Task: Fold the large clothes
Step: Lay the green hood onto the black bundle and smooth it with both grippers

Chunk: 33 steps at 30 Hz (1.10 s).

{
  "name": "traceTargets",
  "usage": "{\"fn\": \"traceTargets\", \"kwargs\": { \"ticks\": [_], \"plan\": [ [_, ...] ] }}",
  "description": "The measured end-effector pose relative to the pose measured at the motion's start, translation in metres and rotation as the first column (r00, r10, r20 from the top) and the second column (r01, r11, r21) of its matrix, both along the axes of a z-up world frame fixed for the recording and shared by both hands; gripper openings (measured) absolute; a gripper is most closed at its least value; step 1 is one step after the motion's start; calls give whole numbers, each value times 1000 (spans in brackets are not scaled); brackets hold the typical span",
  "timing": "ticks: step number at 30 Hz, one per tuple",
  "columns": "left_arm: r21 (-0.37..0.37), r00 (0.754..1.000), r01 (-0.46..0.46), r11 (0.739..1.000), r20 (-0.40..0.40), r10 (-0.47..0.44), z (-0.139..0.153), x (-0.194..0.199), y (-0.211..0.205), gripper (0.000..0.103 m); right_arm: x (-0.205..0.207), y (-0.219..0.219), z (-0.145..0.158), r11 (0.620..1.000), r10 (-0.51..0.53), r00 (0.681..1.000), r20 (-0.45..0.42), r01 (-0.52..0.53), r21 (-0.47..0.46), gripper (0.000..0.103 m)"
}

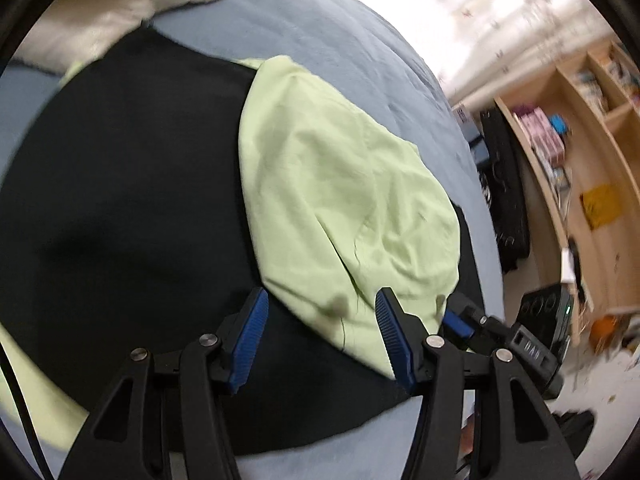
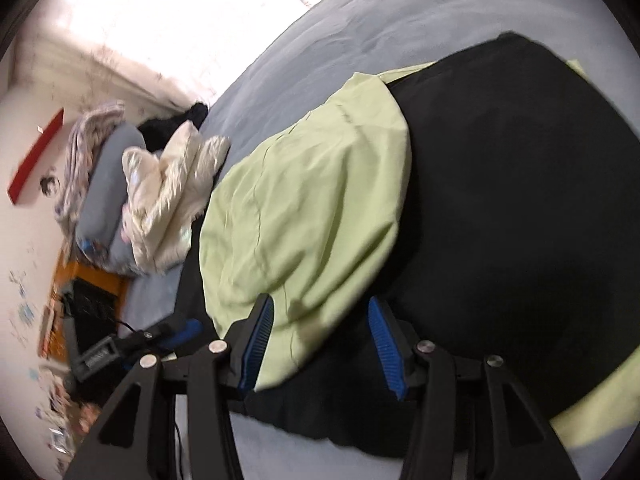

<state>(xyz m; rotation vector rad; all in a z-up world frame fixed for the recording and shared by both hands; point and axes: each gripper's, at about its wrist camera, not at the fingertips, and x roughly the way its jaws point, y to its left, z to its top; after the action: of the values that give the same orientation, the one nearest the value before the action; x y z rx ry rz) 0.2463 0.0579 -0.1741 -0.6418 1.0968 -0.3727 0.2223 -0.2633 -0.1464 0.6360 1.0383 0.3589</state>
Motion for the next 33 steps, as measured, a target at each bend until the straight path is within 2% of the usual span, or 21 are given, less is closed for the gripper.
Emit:
{"fn": "traceTargets", "kwargs": {
  "ticks": [1, 2, 3, 4, 6, 7, 8, 10, 12, 14, 16, 18, 20, 22, 23, 24, 27, 31, 33],
  "plan": [
    [-14, 1000, -15, 1000, -10, 15, -6, 4, -2, 49, 2, 3, -3, 1000, -4, 1000, 7, 4, -2, 49],
    [-20, 1000, -25, 999, -16, 25, -11, 6, -4, 21, 2, 5, -5, 1000, -8, 1000, 19, 8, -4, 45],
    [-19, 999, -28, 999, -24, 28, -14, 8, -7, 8, 3, 9, -6, 1000, -4, 1000, 25, 5, -11, 23],
    [-15, 999, -40, 999, -30, 39, -16, 9, -10, 8, 3, 12, -7, 1000, -2, 1000, 21, 2, -10, 8],
    [19, 997, -72, 997, 9, 72, -5, 1, -13, 5, -1, 11, -4, 998, -36, 999, 13, 36, 47, 7],
    [42, 996, -80, 996, 36, 78, 2, -3, -15, 5, -5, 10, -1, 995, -52, 999, 10, 51, 88, 7],
    [58, 995, -83, 995, 52, 80, 7, -7, -16, 5, -11, 10, 2, 994, -64, 998, 9, 63, 92, 6],
    [123, 997, -72, 990, 42, 68, 7, -10, -23, 5, -16, 19, -1, 998, -64, 998, 1, 64, 1, 6],
    [200, 999, -45, 979, -17, 50, -10, -7, -32, 5, -14, 29, -19, 995, -51, 998, -46, 47, -91, 6],
    [215, 999, -41, 976, -19, 46, -17, -6, -36, 6, -15, 34, -22, 992, -49, 998, -37, 44, -122, 7],
    [210, 999, -50, 976, 12, 48, -9, -10, -36, 14, -16, 36, -12, 986, -51, 998, -26, 47, -158, 14],
    [248, 998, -60, 967, 37, 52, 4, -16, -37, 27, -21, 38, 1, 976, -51, 998, -20, 46, -215, 20],
    [301, 994, -82, 950, 94, 56, 21, -25, -40, 29, -30, 37, 16, 957, -74, 997, 12, 74, -279, 26],
    [345, 984, -121, 931, 166, 66, 40, -33, -46, 29, -41, 38, 35, 911, -109, 991, 75, 130, -391, 27],
    [346, 975, -139, 928, 209, 69, 49, -36, -51, 29, -44, 41, 46, 896, -105, 987, 125, 148, -418, 27],
    [340, 968, -151, 928, 243, 69, 58, -37, -53, 29, -44, 44, 52, 899, -96, 983, 155, 153, -410, 27],
    [299, 950, -150, 942, 309, 53, 74, -22, -63, 29, -29, 54, 68, 945, -51, 975, 215, 117, -306, 26],
    [242, 947, -137, 961, 315, 56, 71, 7, -78, 28, 11, 78, 68, 954, -37, 966, 256, 110, -279, 27],
    [244, 946, -142, 959, 319, 59, 65, 16, -78, 27, 30, 87, 61, 959, -36, 969, 244, 102, -266, 27]
  ]
}}
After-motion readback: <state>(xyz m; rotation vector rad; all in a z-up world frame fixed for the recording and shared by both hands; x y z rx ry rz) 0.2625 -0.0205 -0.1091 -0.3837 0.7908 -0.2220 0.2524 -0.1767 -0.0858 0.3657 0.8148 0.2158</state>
